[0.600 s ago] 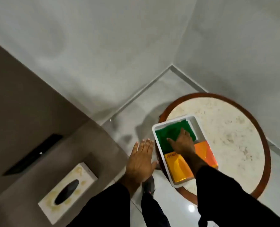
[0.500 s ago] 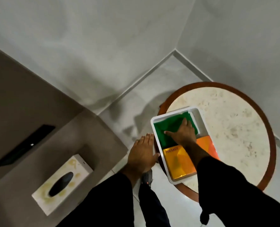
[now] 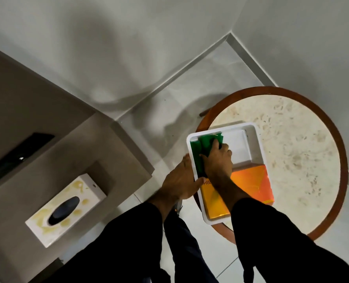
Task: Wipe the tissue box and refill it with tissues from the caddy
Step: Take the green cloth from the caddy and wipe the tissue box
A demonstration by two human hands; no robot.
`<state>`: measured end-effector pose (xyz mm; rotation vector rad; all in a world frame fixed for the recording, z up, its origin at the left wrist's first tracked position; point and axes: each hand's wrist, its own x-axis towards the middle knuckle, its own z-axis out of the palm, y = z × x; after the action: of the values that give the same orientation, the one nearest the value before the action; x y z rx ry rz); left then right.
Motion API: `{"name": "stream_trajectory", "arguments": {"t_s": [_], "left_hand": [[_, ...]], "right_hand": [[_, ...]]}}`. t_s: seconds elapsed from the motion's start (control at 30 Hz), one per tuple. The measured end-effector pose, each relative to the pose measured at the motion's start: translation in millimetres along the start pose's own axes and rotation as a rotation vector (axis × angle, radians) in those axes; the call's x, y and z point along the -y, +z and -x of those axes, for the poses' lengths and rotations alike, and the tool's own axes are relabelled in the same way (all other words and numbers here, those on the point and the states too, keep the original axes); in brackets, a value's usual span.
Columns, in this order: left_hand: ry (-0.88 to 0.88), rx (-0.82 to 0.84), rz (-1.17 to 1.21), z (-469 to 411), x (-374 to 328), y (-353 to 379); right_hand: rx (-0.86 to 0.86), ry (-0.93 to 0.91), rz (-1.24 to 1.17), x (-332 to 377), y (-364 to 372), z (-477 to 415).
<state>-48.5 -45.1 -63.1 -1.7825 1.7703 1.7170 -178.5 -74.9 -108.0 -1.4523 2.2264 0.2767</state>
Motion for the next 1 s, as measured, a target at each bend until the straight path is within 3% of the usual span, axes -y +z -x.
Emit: {"name": "stream_trajectory", "arguments": {"t_s": [0.27, 0.43, 0.5, 0.57, 0.67, 0.73, 0.87, 1.0], "left_hand": [[0.090, -0.135, -0.189, 29, 44, -15], [0.023, -0.305, -0.178, 89, 141, -29], [-0.041, -0.337, -0.183, 122, 189, -31], [-0.097, -0.378, -0.204, 161, 236, -31], [-0.150, -0.427, -0.234, 217, 298, -34], [-0.192, -0.454, -0.256, 254, 341, -38], [-0.308, -0.431, -0.289, 307, 424, -45], [-0.431, -0.405, -0.284, 316, 492, -52]], "right_hand": [[-0.079, -0.045, -0.177, -13, -27, 5], [-0.220, -0.236, -0.391, -5, -53, 61], [-0.202, -0.262, -0.592, 10, -67, 92], [-0.033, -0.256, -0.975, 29, -74, 125], [0.505, -0.150, -1.625, 60, -64, 167], [0.771, 0.001, -1.856, 85, -45, 195], [0.948, 0.097, -1.858, 135, 15, 239], [0.939, 0.020, -1.468, 180, 79, 251]]}}
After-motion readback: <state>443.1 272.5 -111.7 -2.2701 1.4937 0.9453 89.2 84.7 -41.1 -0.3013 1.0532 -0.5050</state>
